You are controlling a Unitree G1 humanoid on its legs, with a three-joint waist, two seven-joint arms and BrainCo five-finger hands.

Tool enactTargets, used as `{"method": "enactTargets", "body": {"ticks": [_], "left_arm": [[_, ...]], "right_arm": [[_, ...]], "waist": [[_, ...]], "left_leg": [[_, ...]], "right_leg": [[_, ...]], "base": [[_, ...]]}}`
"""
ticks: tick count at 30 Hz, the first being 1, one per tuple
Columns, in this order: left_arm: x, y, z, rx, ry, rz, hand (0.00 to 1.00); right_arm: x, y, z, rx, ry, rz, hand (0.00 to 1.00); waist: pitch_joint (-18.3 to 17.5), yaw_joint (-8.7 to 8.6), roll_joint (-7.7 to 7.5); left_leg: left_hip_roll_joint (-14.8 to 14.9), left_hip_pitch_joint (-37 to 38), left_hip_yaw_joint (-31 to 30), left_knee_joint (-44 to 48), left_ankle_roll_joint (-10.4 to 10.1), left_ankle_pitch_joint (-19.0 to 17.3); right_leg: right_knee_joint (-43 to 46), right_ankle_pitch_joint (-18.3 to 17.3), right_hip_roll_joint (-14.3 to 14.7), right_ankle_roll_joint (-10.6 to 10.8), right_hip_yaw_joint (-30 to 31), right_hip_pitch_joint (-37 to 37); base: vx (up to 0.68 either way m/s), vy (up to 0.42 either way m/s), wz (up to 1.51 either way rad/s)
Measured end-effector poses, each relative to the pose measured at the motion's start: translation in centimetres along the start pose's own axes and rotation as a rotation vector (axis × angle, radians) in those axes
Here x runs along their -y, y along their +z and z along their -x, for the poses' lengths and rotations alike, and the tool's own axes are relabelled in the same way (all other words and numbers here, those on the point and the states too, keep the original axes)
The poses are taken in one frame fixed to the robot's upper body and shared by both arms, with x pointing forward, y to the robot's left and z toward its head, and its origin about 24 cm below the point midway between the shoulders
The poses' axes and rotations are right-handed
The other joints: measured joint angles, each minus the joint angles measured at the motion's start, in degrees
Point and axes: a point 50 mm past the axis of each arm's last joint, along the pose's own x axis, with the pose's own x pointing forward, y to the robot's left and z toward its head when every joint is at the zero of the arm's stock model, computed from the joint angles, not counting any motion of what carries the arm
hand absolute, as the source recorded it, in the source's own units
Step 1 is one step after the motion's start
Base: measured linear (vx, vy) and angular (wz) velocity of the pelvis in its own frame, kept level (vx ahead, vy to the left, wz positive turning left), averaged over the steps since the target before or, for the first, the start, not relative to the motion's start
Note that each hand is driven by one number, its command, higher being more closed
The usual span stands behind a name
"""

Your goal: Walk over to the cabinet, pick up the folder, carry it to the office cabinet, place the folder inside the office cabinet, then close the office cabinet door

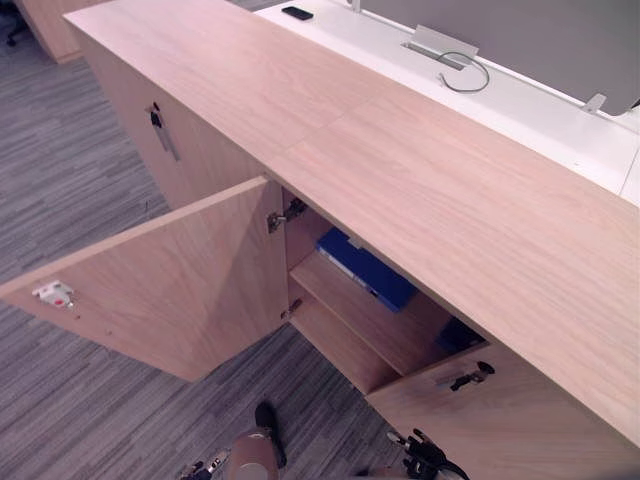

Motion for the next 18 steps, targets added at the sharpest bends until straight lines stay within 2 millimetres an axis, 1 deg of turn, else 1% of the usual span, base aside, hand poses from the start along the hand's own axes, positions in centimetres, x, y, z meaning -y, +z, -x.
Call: {"method": "enactTargets", "body": {"ticks": [1,2,3,4,5,6,7,8,9,10,11,12,13,15,16,18], "left_arm": [[-0.3,-0.8,0.2,-0.025,0.017,0.032,0.00],[-0.7,-1.4,0.4,-0.042,0.032,0.039,0.00],[-0.7,-1.4,0.4,-0.041,0.033,0.039,0.00],[-0.4,-0.2,0.1,-0.009,0.021,0.032,0.00],[0.0,1.0,-0.2,0.023,0.006,0.013,0.00],[0.6,2.9,-0.7,0.075,-0.019,-0.025,0.00],[1.0,3.8,-0.8,0.102,-0.034,-0.043,0.00],[1.4,4.3,-0.8,0.121,-0.049,-0.058,0.00],[1.3,4.7,-0.9,0.133,-0.048,-0.066,0.00],[1.2,5.0,-0.9,0.139,-0.046,-0.071,0.00],[1.2,5.2,-1.0,0.142,-0.044,-0.073,0.00],[1.7,4.8,-0.9,0.134,-0.055,-0.060,0.00],[2.1,4.3,-0.8,0.122,-0.058,-0.038,0.00],[2.4,3.9,-0.8,0.112,-0.058,-0.015,0.00],[2.4,3.9,-0.7,0.114,-0.057,-0.010,0.00],[2.2,4.3,-0.7,0.130,-0.051,0.002,0.00]], "right_arm": [[0.6,-0.6,0.2,-0.008,-0.019,-0.033,0.00],[1.5,-0.9,0.4,-0.002,-0.045,-0.064,0.00],[1.9,-0.9,0.6,0.004,-0.057,-0.074,0.00],[2.5,-0.7,0.6,0.010,-0.074,-0.079,0.00],[2.2,-0.9,0.5,0.000,-0.074,-0.097,0.00],[2.2,-1.2,0.5,-0.010,-0.083,-0.116,0.00],[2.4,-1.0,0.5,-0.004,-0.095,-0.132,0.00],[2.7,-0.9,0.6,0.006,-0.110,-0.151,0.00],[2.7,-0.8,0.5,0.009,-0.113,-0.152,0.00],[2.7,-0.9,0.6,0.005,-0.122,-0.157,0.00],[2.9,-1.0,0.6,0.004,-0.126,-0.159,0.00],[3.2,-0.9,0.7,0.007,-0.136,-0.167,0.00],[3.4,-0.4,0.6,0.029,-0.137,-0.173,0.00],[3.9,-0.2,0.7,0.038,-0.153,-0.188,0.00],[4.2,-0.6,0.9,0.025,-0.163,-0.192,0.00],[4.7,-1.4,1.1,0.009,-0.177,-0.194,0.00]], "waist": [[-0.1,-0.30,-0.24],[-1.3,-0.78,0.83],[-1.8,-1.40,1.50],[-2.4,-1.89,2.55],[-2.5,-2.16,1.60],[-2.6,-2.54,1.01],[-2.4,-2.80,1.48],[-2.5,-3.35,2.50],[-2.5,-3.71,2.88],[-2.5,-3.85,2.80],[-2.5,-4.04,2.73],[-2.6,-3.97,3.53],[-2.6,-4.45,4.62],[-2.6,-5.14,5.81],[-2.8,-5.19,5.98],[-3.1,-5.14,5.75]], "left_leg": [[2.7,0.5,2.6,10.7,0.0,-6.0],[5.4,2.2,3.3,13.2,-2.2,-9.2],[6.7,2.5,3.2,12.0,-3.5,-10.4],[5.0,2.1,2.4,6.7,-4.0,-11.2],[3.2,1.7,1.9,3.7,-3.1,-9.8],[0.0,1.3,0.7,-2.0,-1.8,-5.8],[-1.1,2.2,0.0,-5.5,-1.4,-3.5],[-2.0,3.6,-1.2,-11.0,-1.5,-0.5],[-2.7,5.8,-1.7,-16.5,-1.9,2.6],[-4.0,7.5,-1.9,-20.4,-1.9,4.8],[-4.9,8.3,-1.9,-21.9,-1.9,5.4],[-5.8,10.0,-0.9,-25.1,-2.3,6.2],[-5.5,11.4,2.1,-27.3,-2.5,6.4],[-4.9,12.0,5.0,-27.3,-2.8,6.7],[-4.6,12.6,5.9,-27.3,-3.4,7.2],[-4.4,13.3,6.5,-27.3,-3.5,7.3]], "right_leg": [[0.9,0.1,-0.7,0.1,0.3,0.0],[1.5,0.3,-0.5,0.4,0.6,-0.5],[2.1,0.2,-0.3,0.4,0.6,-1.3],[3.6,0.5,-0.4,0.4,0.3,-3.7],[4.3,0.8,-1.0,0.1,-0.1,-5.3],[6.1,2.9,-2.9,-1.0,-0.8,-7.9],[8.3,3.8,-3.9,-1.9,-0.8,-9.4],[8.5,3.2,-3.3,-1.7,0.1,-10.7],[4.9,3.0,-1.2,-1.6,1.3,-11.1],[2.7,4.1,-0.2,-2.4,2.2,-11.6],[1.8,5.7,-0.1,-3.1,3.1,-11.9],[1.1,5.7,-0.4,-2.9,3.4,-11.7],[0.6,5.7,-0.1,-2.8,4.4,-11.9],[0.1,5.7,0.1,-2.8,4.6,-12.0],[-0.2,5.7,0.5,-2.8,5.1,-11.6],[-0.6,5.7,0.9,-2.9,5.9,-11.3]], "base": [[0.06,0.163,-0.35],[0.07,0.172,-0.21],[0.05,0.186,0.06],[0.03,0.162,0.30],[0.00,0.169,0.62],[-0.01,0.152,0.70],[-0.04,0.164,0.78],[-0.03,0.138,0.59],[-0.07,0.085,0.51],[-0.07,0.043,0.35],[-0.07,0.037,0.11],[-0.06,0.034,-0.21],[-0.06,0.018,-0.31],[-0.05,-0.013,-0.28],[-0.02,-0.027,-0.23],[0.01,-0.025,-0.18]]}}
